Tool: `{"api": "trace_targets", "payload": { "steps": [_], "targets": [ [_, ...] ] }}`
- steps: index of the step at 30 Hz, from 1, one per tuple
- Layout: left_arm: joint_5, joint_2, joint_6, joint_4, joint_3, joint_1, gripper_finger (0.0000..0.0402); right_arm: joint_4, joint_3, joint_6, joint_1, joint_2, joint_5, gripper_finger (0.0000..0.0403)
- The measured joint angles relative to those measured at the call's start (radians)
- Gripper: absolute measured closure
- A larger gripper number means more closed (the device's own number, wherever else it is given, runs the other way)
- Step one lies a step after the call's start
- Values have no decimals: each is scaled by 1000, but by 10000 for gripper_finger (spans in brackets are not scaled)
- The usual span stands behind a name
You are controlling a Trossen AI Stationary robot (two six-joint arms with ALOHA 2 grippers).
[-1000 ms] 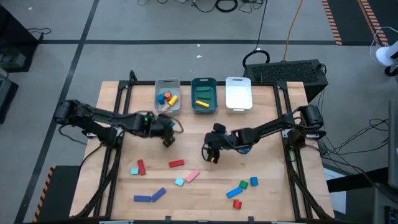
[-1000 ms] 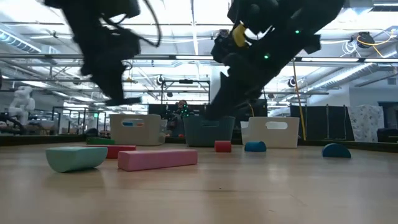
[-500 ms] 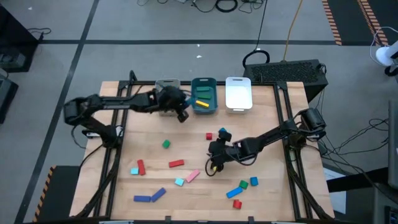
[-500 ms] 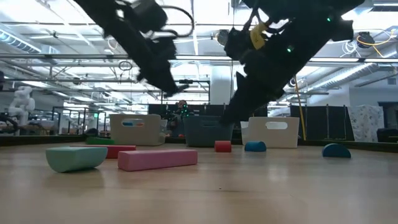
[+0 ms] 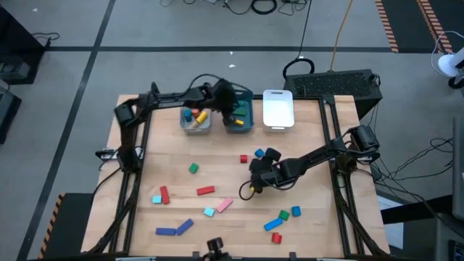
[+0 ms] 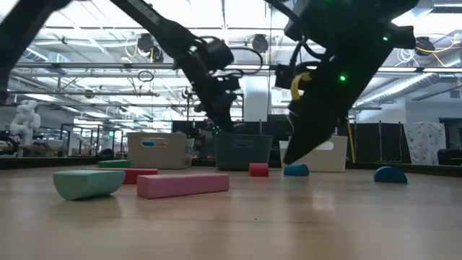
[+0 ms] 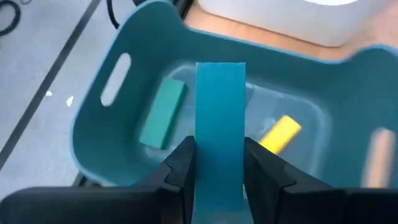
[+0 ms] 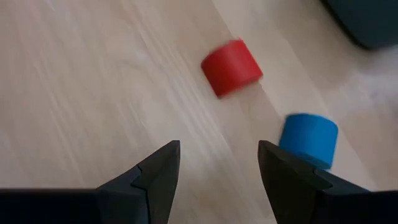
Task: Sort blocks by size
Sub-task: Put the dark blue rectangle block into the blue bin, then put the left red rectangle block into the blue bin
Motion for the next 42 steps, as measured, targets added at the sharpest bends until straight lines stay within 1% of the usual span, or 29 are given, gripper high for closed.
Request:
{"api": "trace_targets", "payload": {
  "steps": [3,9,16,21,28,31,35,42],
  "targets": [
    [4,69,25,-70,90,18,302,-11,0,10,3,0,21,202],
    [11,184,54,-158,238,30,301,5,0,9,3,0,22,202],
    [13,269,55,-258,356,28,300,7,0,17,8,0,22,202],
    [13,276,49,-274,364,28,293,9,0,17,8,0,22,202],
    [13,276,48,-271,364,28,238,30,0,-12,5,0,35,202],
    [13,276,48,-270,364,28,225,61,0,-53,1,0,63,202],
    [12,276,45,-271,364,28,221,104,0,-102,-7,0,69,202],
    [2,253,46,-299,364,28,220,119,0,-125,-8,0,70,202]
  ]
}}
